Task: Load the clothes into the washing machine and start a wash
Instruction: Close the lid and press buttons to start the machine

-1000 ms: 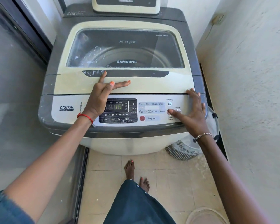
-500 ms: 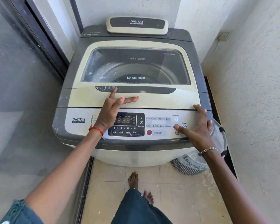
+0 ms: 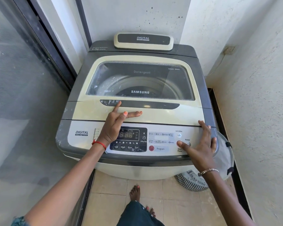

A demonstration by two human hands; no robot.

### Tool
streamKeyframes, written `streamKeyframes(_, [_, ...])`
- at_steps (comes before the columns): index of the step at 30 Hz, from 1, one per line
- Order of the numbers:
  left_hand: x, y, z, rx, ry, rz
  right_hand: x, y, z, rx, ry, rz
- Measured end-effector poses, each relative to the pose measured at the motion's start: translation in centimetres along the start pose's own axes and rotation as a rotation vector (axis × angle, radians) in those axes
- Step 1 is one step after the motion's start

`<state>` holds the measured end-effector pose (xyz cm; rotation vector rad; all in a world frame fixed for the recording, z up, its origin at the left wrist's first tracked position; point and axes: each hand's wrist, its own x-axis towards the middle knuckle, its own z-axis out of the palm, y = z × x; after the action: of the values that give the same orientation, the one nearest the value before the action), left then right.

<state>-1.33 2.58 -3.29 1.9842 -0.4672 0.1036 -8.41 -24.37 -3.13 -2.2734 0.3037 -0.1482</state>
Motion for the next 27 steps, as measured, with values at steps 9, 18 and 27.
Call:
streamKeyframes(9, [-0.1,1.1,0.2,0.002,0.021,-0.019,-0.3,-0.2,-0.6,0.034,-0.073,0.011])
streamKeyframes(18, [-0.2,1.0,0.3,0.129,0.021,0.029,-0.3,-0.2,-1.0,0.045,-0.112,0.01])
streamKeyframes(27, [-0.3,1.0,0.5,0.248,0.037,0.091,0.0,0.2,-0.7,-0.011,-0.12,0.0])
